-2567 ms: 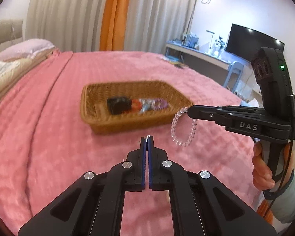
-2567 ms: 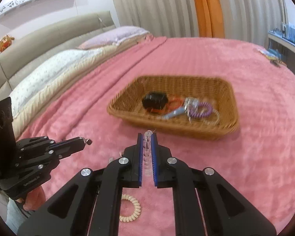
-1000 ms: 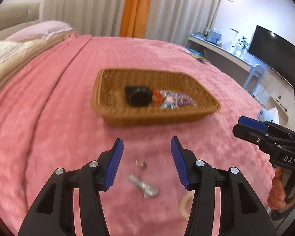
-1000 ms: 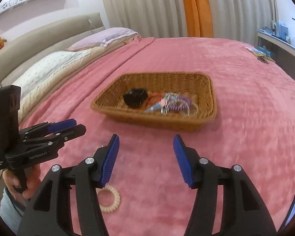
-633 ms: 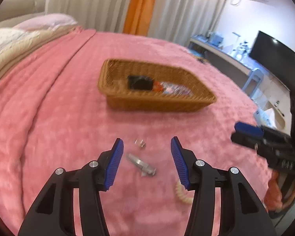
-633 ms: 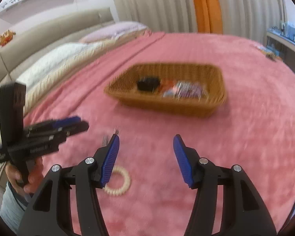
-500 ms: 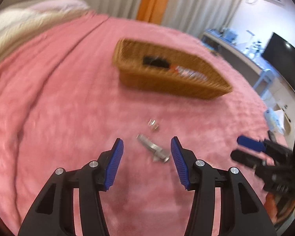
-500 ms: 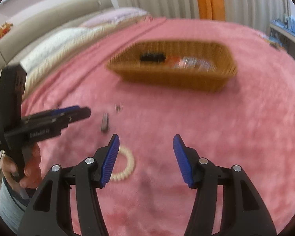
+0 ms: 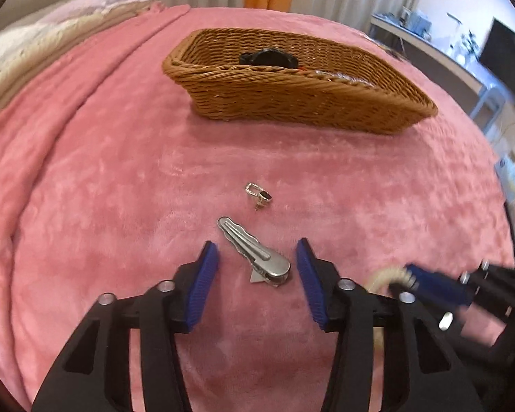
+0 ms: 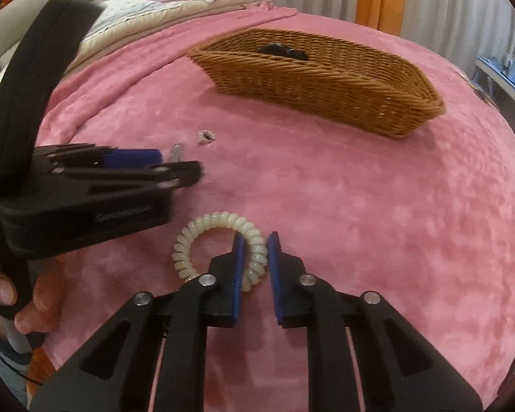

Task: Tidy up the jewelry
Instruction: 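Grasp the silver hair clip with the left tool while the right tool grasps the cream coil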

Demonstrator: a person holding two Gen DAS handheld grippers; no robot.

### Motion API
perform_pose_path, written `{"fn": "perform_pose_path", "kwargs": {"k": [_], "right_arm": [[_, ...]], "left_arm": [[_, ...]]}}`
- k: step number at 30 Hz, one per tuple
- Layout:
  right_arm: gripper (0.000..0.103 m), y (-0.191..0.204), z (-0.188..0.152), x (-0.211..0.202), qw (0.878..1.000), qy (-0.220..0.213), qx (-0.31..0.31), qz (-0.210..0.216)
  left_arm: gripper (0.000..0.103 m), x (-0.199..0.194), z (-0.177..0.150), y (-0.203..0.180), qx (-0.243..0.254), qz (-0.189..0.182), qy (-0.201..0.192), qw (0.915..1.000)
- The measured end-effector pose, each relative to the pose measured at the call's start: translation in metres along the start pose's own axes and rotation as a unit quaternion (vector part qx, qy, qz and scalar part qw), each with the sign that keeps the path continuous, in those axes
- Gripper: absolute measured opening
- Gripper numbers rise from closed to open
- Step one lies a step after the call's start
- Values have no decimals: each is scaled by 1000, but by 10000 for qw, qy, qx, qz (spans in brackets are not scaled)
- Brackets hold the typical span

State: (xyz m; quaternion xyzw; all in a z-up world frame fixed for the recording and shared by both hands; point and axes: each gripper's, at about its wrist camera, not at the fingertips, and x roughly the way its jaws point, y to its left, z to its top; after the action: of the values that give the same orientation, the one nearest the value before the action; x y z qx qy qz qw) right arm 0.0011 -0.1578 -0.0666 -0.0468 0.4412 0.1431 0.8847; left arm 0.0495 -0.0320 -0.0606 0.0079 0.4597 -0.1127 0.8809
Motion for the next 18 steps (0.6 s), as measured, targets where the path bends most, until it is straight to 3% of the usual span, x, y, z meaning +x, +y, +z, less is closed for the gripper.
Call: {"fn": "perform_pose_path", "kwargs": {"k": [5, 11, 18], "right_arm": [[12, -37, 6, -1, 9984, -14, 499, -254], [12, -71, 9, 2, 9941, -40, 1039, -325], [13, -72, 9, 2, 9941, -89, 1049, -247]], "left_arm": [[30, -8, -6, 12, 296, -159, -9, 9994], [30, -16, -13, 27, 492, -214, -17, 9986], [35, -14, -11, 29, 254, -501, -25, 9984]]}}
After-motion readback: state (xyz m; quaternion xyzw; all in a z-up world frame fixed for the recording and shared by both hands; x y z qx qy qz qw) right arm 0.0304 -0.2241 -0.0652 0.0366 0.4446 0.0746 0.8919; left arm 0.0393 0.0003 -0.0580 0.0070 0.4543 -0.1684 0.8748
